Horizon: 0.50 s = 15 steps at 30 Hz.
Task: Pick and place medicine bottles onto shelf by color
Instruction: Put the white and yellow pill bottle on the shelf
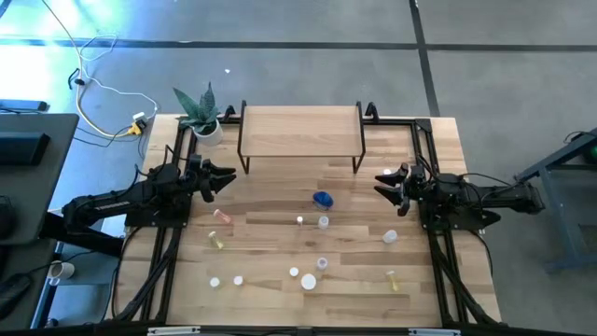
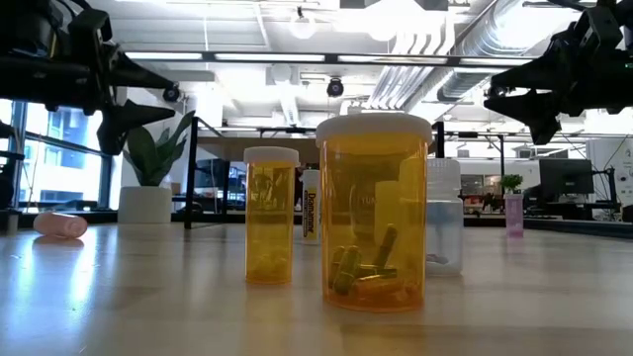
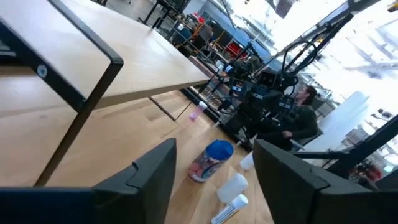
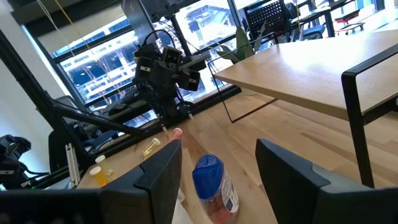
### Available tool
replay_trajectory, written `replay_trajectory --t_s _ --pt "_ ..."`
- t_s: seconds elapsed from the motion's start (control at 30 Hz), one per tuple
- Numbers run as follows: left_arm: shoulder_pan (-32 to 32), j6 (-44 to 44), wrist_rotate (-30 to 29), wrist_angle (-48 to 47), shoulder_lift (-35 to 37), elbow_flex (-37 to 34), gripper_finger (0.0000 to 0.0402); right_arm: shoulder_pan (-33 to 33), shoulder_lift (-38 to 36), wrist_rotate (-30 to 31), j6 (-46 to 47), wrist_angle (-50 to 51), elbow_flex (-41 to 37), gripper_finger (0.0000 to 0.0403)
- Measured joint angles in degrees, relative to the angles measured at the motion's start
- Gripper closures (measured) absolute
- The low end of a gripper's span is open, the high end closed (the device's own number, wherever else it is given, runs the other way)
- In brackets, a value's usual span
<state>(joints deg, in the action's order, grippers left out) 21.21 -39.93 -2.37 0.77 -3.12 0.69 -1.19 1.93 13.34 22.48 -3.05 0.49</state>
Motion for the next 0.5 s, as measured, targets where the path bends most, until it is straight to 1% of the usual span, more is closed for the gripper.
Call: replay_trajectory --t_s 0.1,0.2,0.3,0.4,0.5 --pt "0.0 -3.9 1.1 0.0 0.0 0.0 0.0175 0.0 0.0 0.0 0.0 0.0 0.0 0.0206" --pt "0.0 -5.5 2.6 0.9 0.0 0.0 0.0174 0.0 0.0 0.0 0.0 0.0 0.0 0.0206" --pt "0.0 -6.0 3.4 2.0 0.0 0.0 0.0177 0.0 0.0 0.0 0.0 0.0 0.0 0.0206" --pt "0.0 -5.7 5.7 5.6 0.0 0.0 0.0179 0.0 0.0 0.0 0.0 0.0 0.0 0.0206" --pt "0.0 -3.4 8.4 6.4 0.0 1.3 0.0179 0.0 0.0 0.0 0.0 0.0 0.0 0.0206"
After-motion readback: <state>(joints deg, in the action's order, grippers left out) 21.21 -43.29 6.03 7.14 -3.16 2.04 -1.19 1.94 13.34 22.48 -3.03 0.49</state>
